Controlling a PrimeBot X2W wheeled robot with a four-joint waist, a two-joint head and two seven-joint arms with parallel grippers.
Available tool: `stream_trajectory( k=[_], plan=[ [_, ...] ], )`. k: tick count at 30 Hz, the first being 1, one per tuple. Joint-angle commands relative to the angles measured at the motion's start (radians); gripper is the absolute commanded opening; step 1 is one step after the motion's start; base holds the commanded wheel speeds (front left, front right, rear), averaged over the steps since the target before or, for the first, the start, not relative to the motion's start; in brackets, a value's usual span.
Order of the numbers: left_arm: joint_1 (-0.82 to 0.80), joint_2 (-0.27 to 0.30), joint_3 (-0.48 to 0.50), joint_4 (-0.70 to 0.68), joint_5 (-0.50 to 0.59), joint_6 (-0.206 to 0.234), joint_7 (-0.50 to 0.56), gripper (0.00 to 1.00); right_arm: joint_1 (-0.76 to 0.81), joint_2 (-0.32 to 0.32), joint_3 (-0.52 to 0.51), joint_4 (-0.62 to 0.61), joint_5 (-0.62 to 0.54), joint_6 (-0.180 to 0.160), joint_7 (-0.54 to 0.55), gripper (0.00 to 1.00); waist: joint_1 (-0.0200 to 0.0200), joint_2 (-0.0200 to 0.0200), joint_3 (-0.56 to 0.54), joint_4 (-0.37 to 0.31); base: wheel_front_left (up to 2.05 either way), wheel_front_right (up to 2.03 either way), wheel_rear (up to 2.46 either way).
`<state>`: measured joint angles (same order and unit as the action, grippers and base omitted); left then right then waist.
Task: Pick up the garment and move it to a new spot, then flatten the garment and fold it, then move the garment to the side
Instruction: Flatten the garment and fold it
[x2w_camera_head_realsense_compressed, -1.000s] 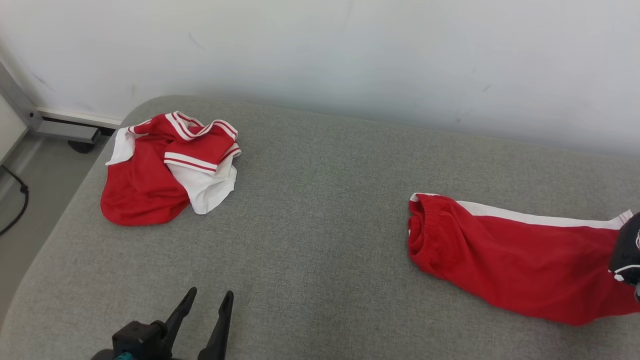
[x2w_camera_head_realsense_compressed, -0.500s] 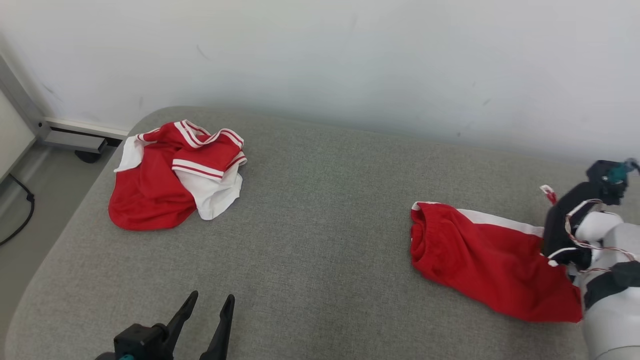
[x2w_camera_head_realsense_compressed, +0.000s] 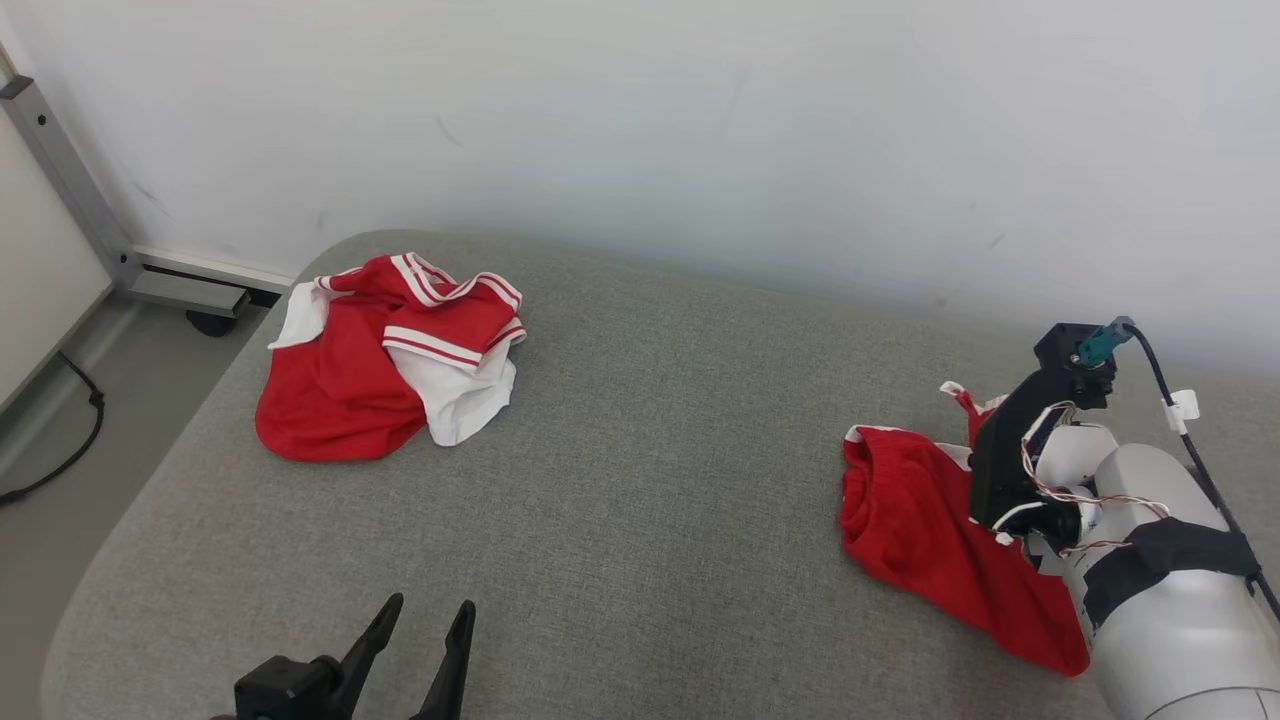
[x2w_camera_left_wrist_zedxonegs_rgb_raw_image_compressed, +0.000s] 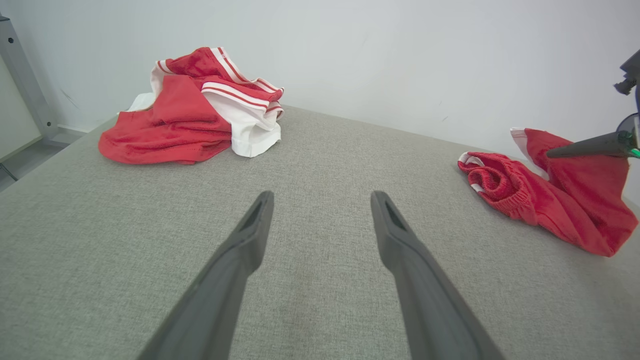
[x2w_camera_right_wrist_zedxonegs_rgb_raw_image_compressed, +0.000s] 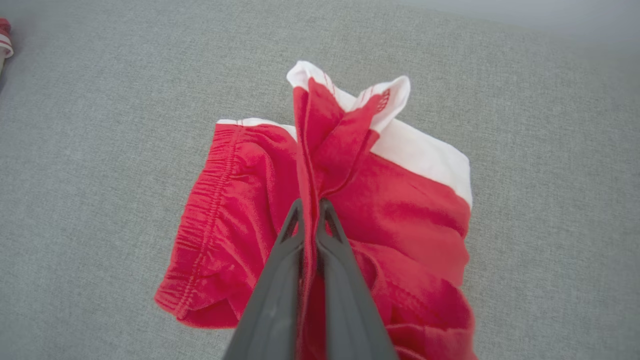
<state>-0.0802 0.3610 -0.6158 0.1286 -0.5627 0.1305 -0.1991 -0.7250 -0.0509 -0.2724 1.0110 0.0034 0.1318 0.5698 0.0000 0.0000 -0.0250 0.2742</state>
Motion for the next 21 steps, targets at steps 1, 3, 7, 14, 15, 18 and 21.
stream_trajectory(
  k=[1,3,7,14,15,18,21],
  plan=[
    [0.012,0.007,0.0,0.002,-0.001,-0.004,-0.001,1.0,-0.013,-0.001,0.026,0.007,0.033,-0.002,-0.009,0.0,0.0,0.0,-0.006,0.007,0.0,0.0,0.0],
    [0.011,0.006,-0.002,0.002,-0.002,-0.004,-0.002,1.0,-0.015,-0.001,0.08,0.017,0.084,-0.002,-0.016,0.0,0.0,0.0,-0.009,0.012,0.0,0.0,0.0],
    [0.008,0.004,-0.009,0.003,-0.002,-0.004,0.0,1.0,-0.003,-0.001,0.141,0.031,0.137,-0.002,-0.026,0.0,0.0,0.0,-0.015,0.023,0.0,0.0,0.0],
    [0.013,0.009,-0.014,0.001,-0.005,-0.001,0.0,1.0,0.007,-0.001,0.181,0.068,0.179,-0.002,-0.046,0.0,0.0,0.0,-0.022,0.037,0.0,0.0,0.0],
    [0.012,0.009,-0.014,0.0,-0.005,-0.001,0.0,1.0,0.006,-0.001,0.181,0.075,0.178,-0.002,-0.049,0.1,0.0,0.0,-0.023,0.038,0.0,0.0,0.0],
    [0.012,0.011,-0.015,-0.002,-0.007,-0.001,0.001,1.0,-0.001,-0.001,0.17,0.09,0.176,-0.002,-0.069,1.0,0.0,0.0,-0.026,0.041,0.0,0.0,0.0],
    [0.015,0.013,-0.014,-0.004,-0.009,0.006,0.001,1.0,-0.024,-0.001,0.162,0.097,0.18,-0.002,-0.103,1.0,0.0,0.0,-0.03,0.037,0.0,0.0,0.0]
  ],
)
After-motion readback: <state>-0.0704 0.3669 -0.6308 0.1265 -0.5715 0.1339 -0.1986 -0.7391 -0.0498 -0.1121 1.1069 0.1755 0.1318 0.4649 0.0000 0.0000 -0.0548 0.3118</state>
